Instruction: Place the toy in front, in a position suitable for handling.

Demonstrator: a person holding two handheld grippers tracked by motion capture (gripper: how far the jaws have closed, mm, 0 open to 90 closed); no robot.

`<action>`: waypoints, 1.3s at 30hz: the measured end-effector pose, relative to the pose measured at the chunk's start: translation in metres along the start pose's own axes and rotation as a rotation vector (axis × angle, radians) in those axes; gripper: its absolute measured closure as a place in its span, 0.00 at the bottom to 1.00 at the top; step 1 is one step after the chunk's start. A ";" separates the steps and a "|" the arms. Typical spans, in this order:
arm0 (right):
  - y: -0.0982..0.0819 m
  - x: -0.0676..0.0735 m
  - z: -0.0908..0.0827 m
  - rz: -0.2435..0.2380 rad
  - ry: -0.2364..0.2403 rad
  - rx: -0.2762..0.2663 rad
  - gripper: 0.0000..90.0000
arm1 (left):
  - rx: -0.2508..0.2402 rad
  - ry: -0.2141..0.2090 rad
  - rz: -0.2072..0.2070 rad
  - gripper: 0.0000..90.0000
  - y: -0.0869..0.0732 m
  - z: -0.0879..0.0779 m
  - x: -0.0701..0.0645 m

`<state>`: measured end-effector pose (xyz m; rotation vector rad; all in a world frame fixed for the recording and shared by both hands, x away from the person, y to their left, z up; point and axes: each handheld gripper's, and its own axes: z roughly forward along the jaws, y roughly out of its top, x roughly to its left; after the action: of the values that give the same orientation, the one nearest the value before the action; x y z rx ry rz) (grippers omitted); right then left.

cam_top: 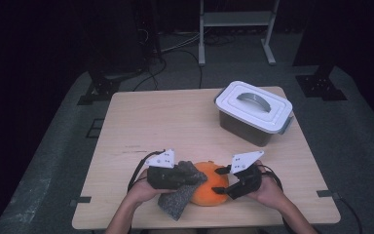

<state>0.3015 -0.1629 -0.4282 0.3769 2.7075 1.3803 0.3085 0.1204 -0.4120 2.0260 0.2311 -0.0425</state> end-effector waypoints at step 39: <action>0.008 0.010 -0.005 0.081 -0.088 0.001 0.56 | 0.017 0.033 0.000 0.87 0.005 0.003 -0.008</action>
<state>0.2928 -0.1598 -0.4179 0.5390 2.6500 1.3479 0.3020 0.1142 -0.4077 2.0448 0.2526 -0.0105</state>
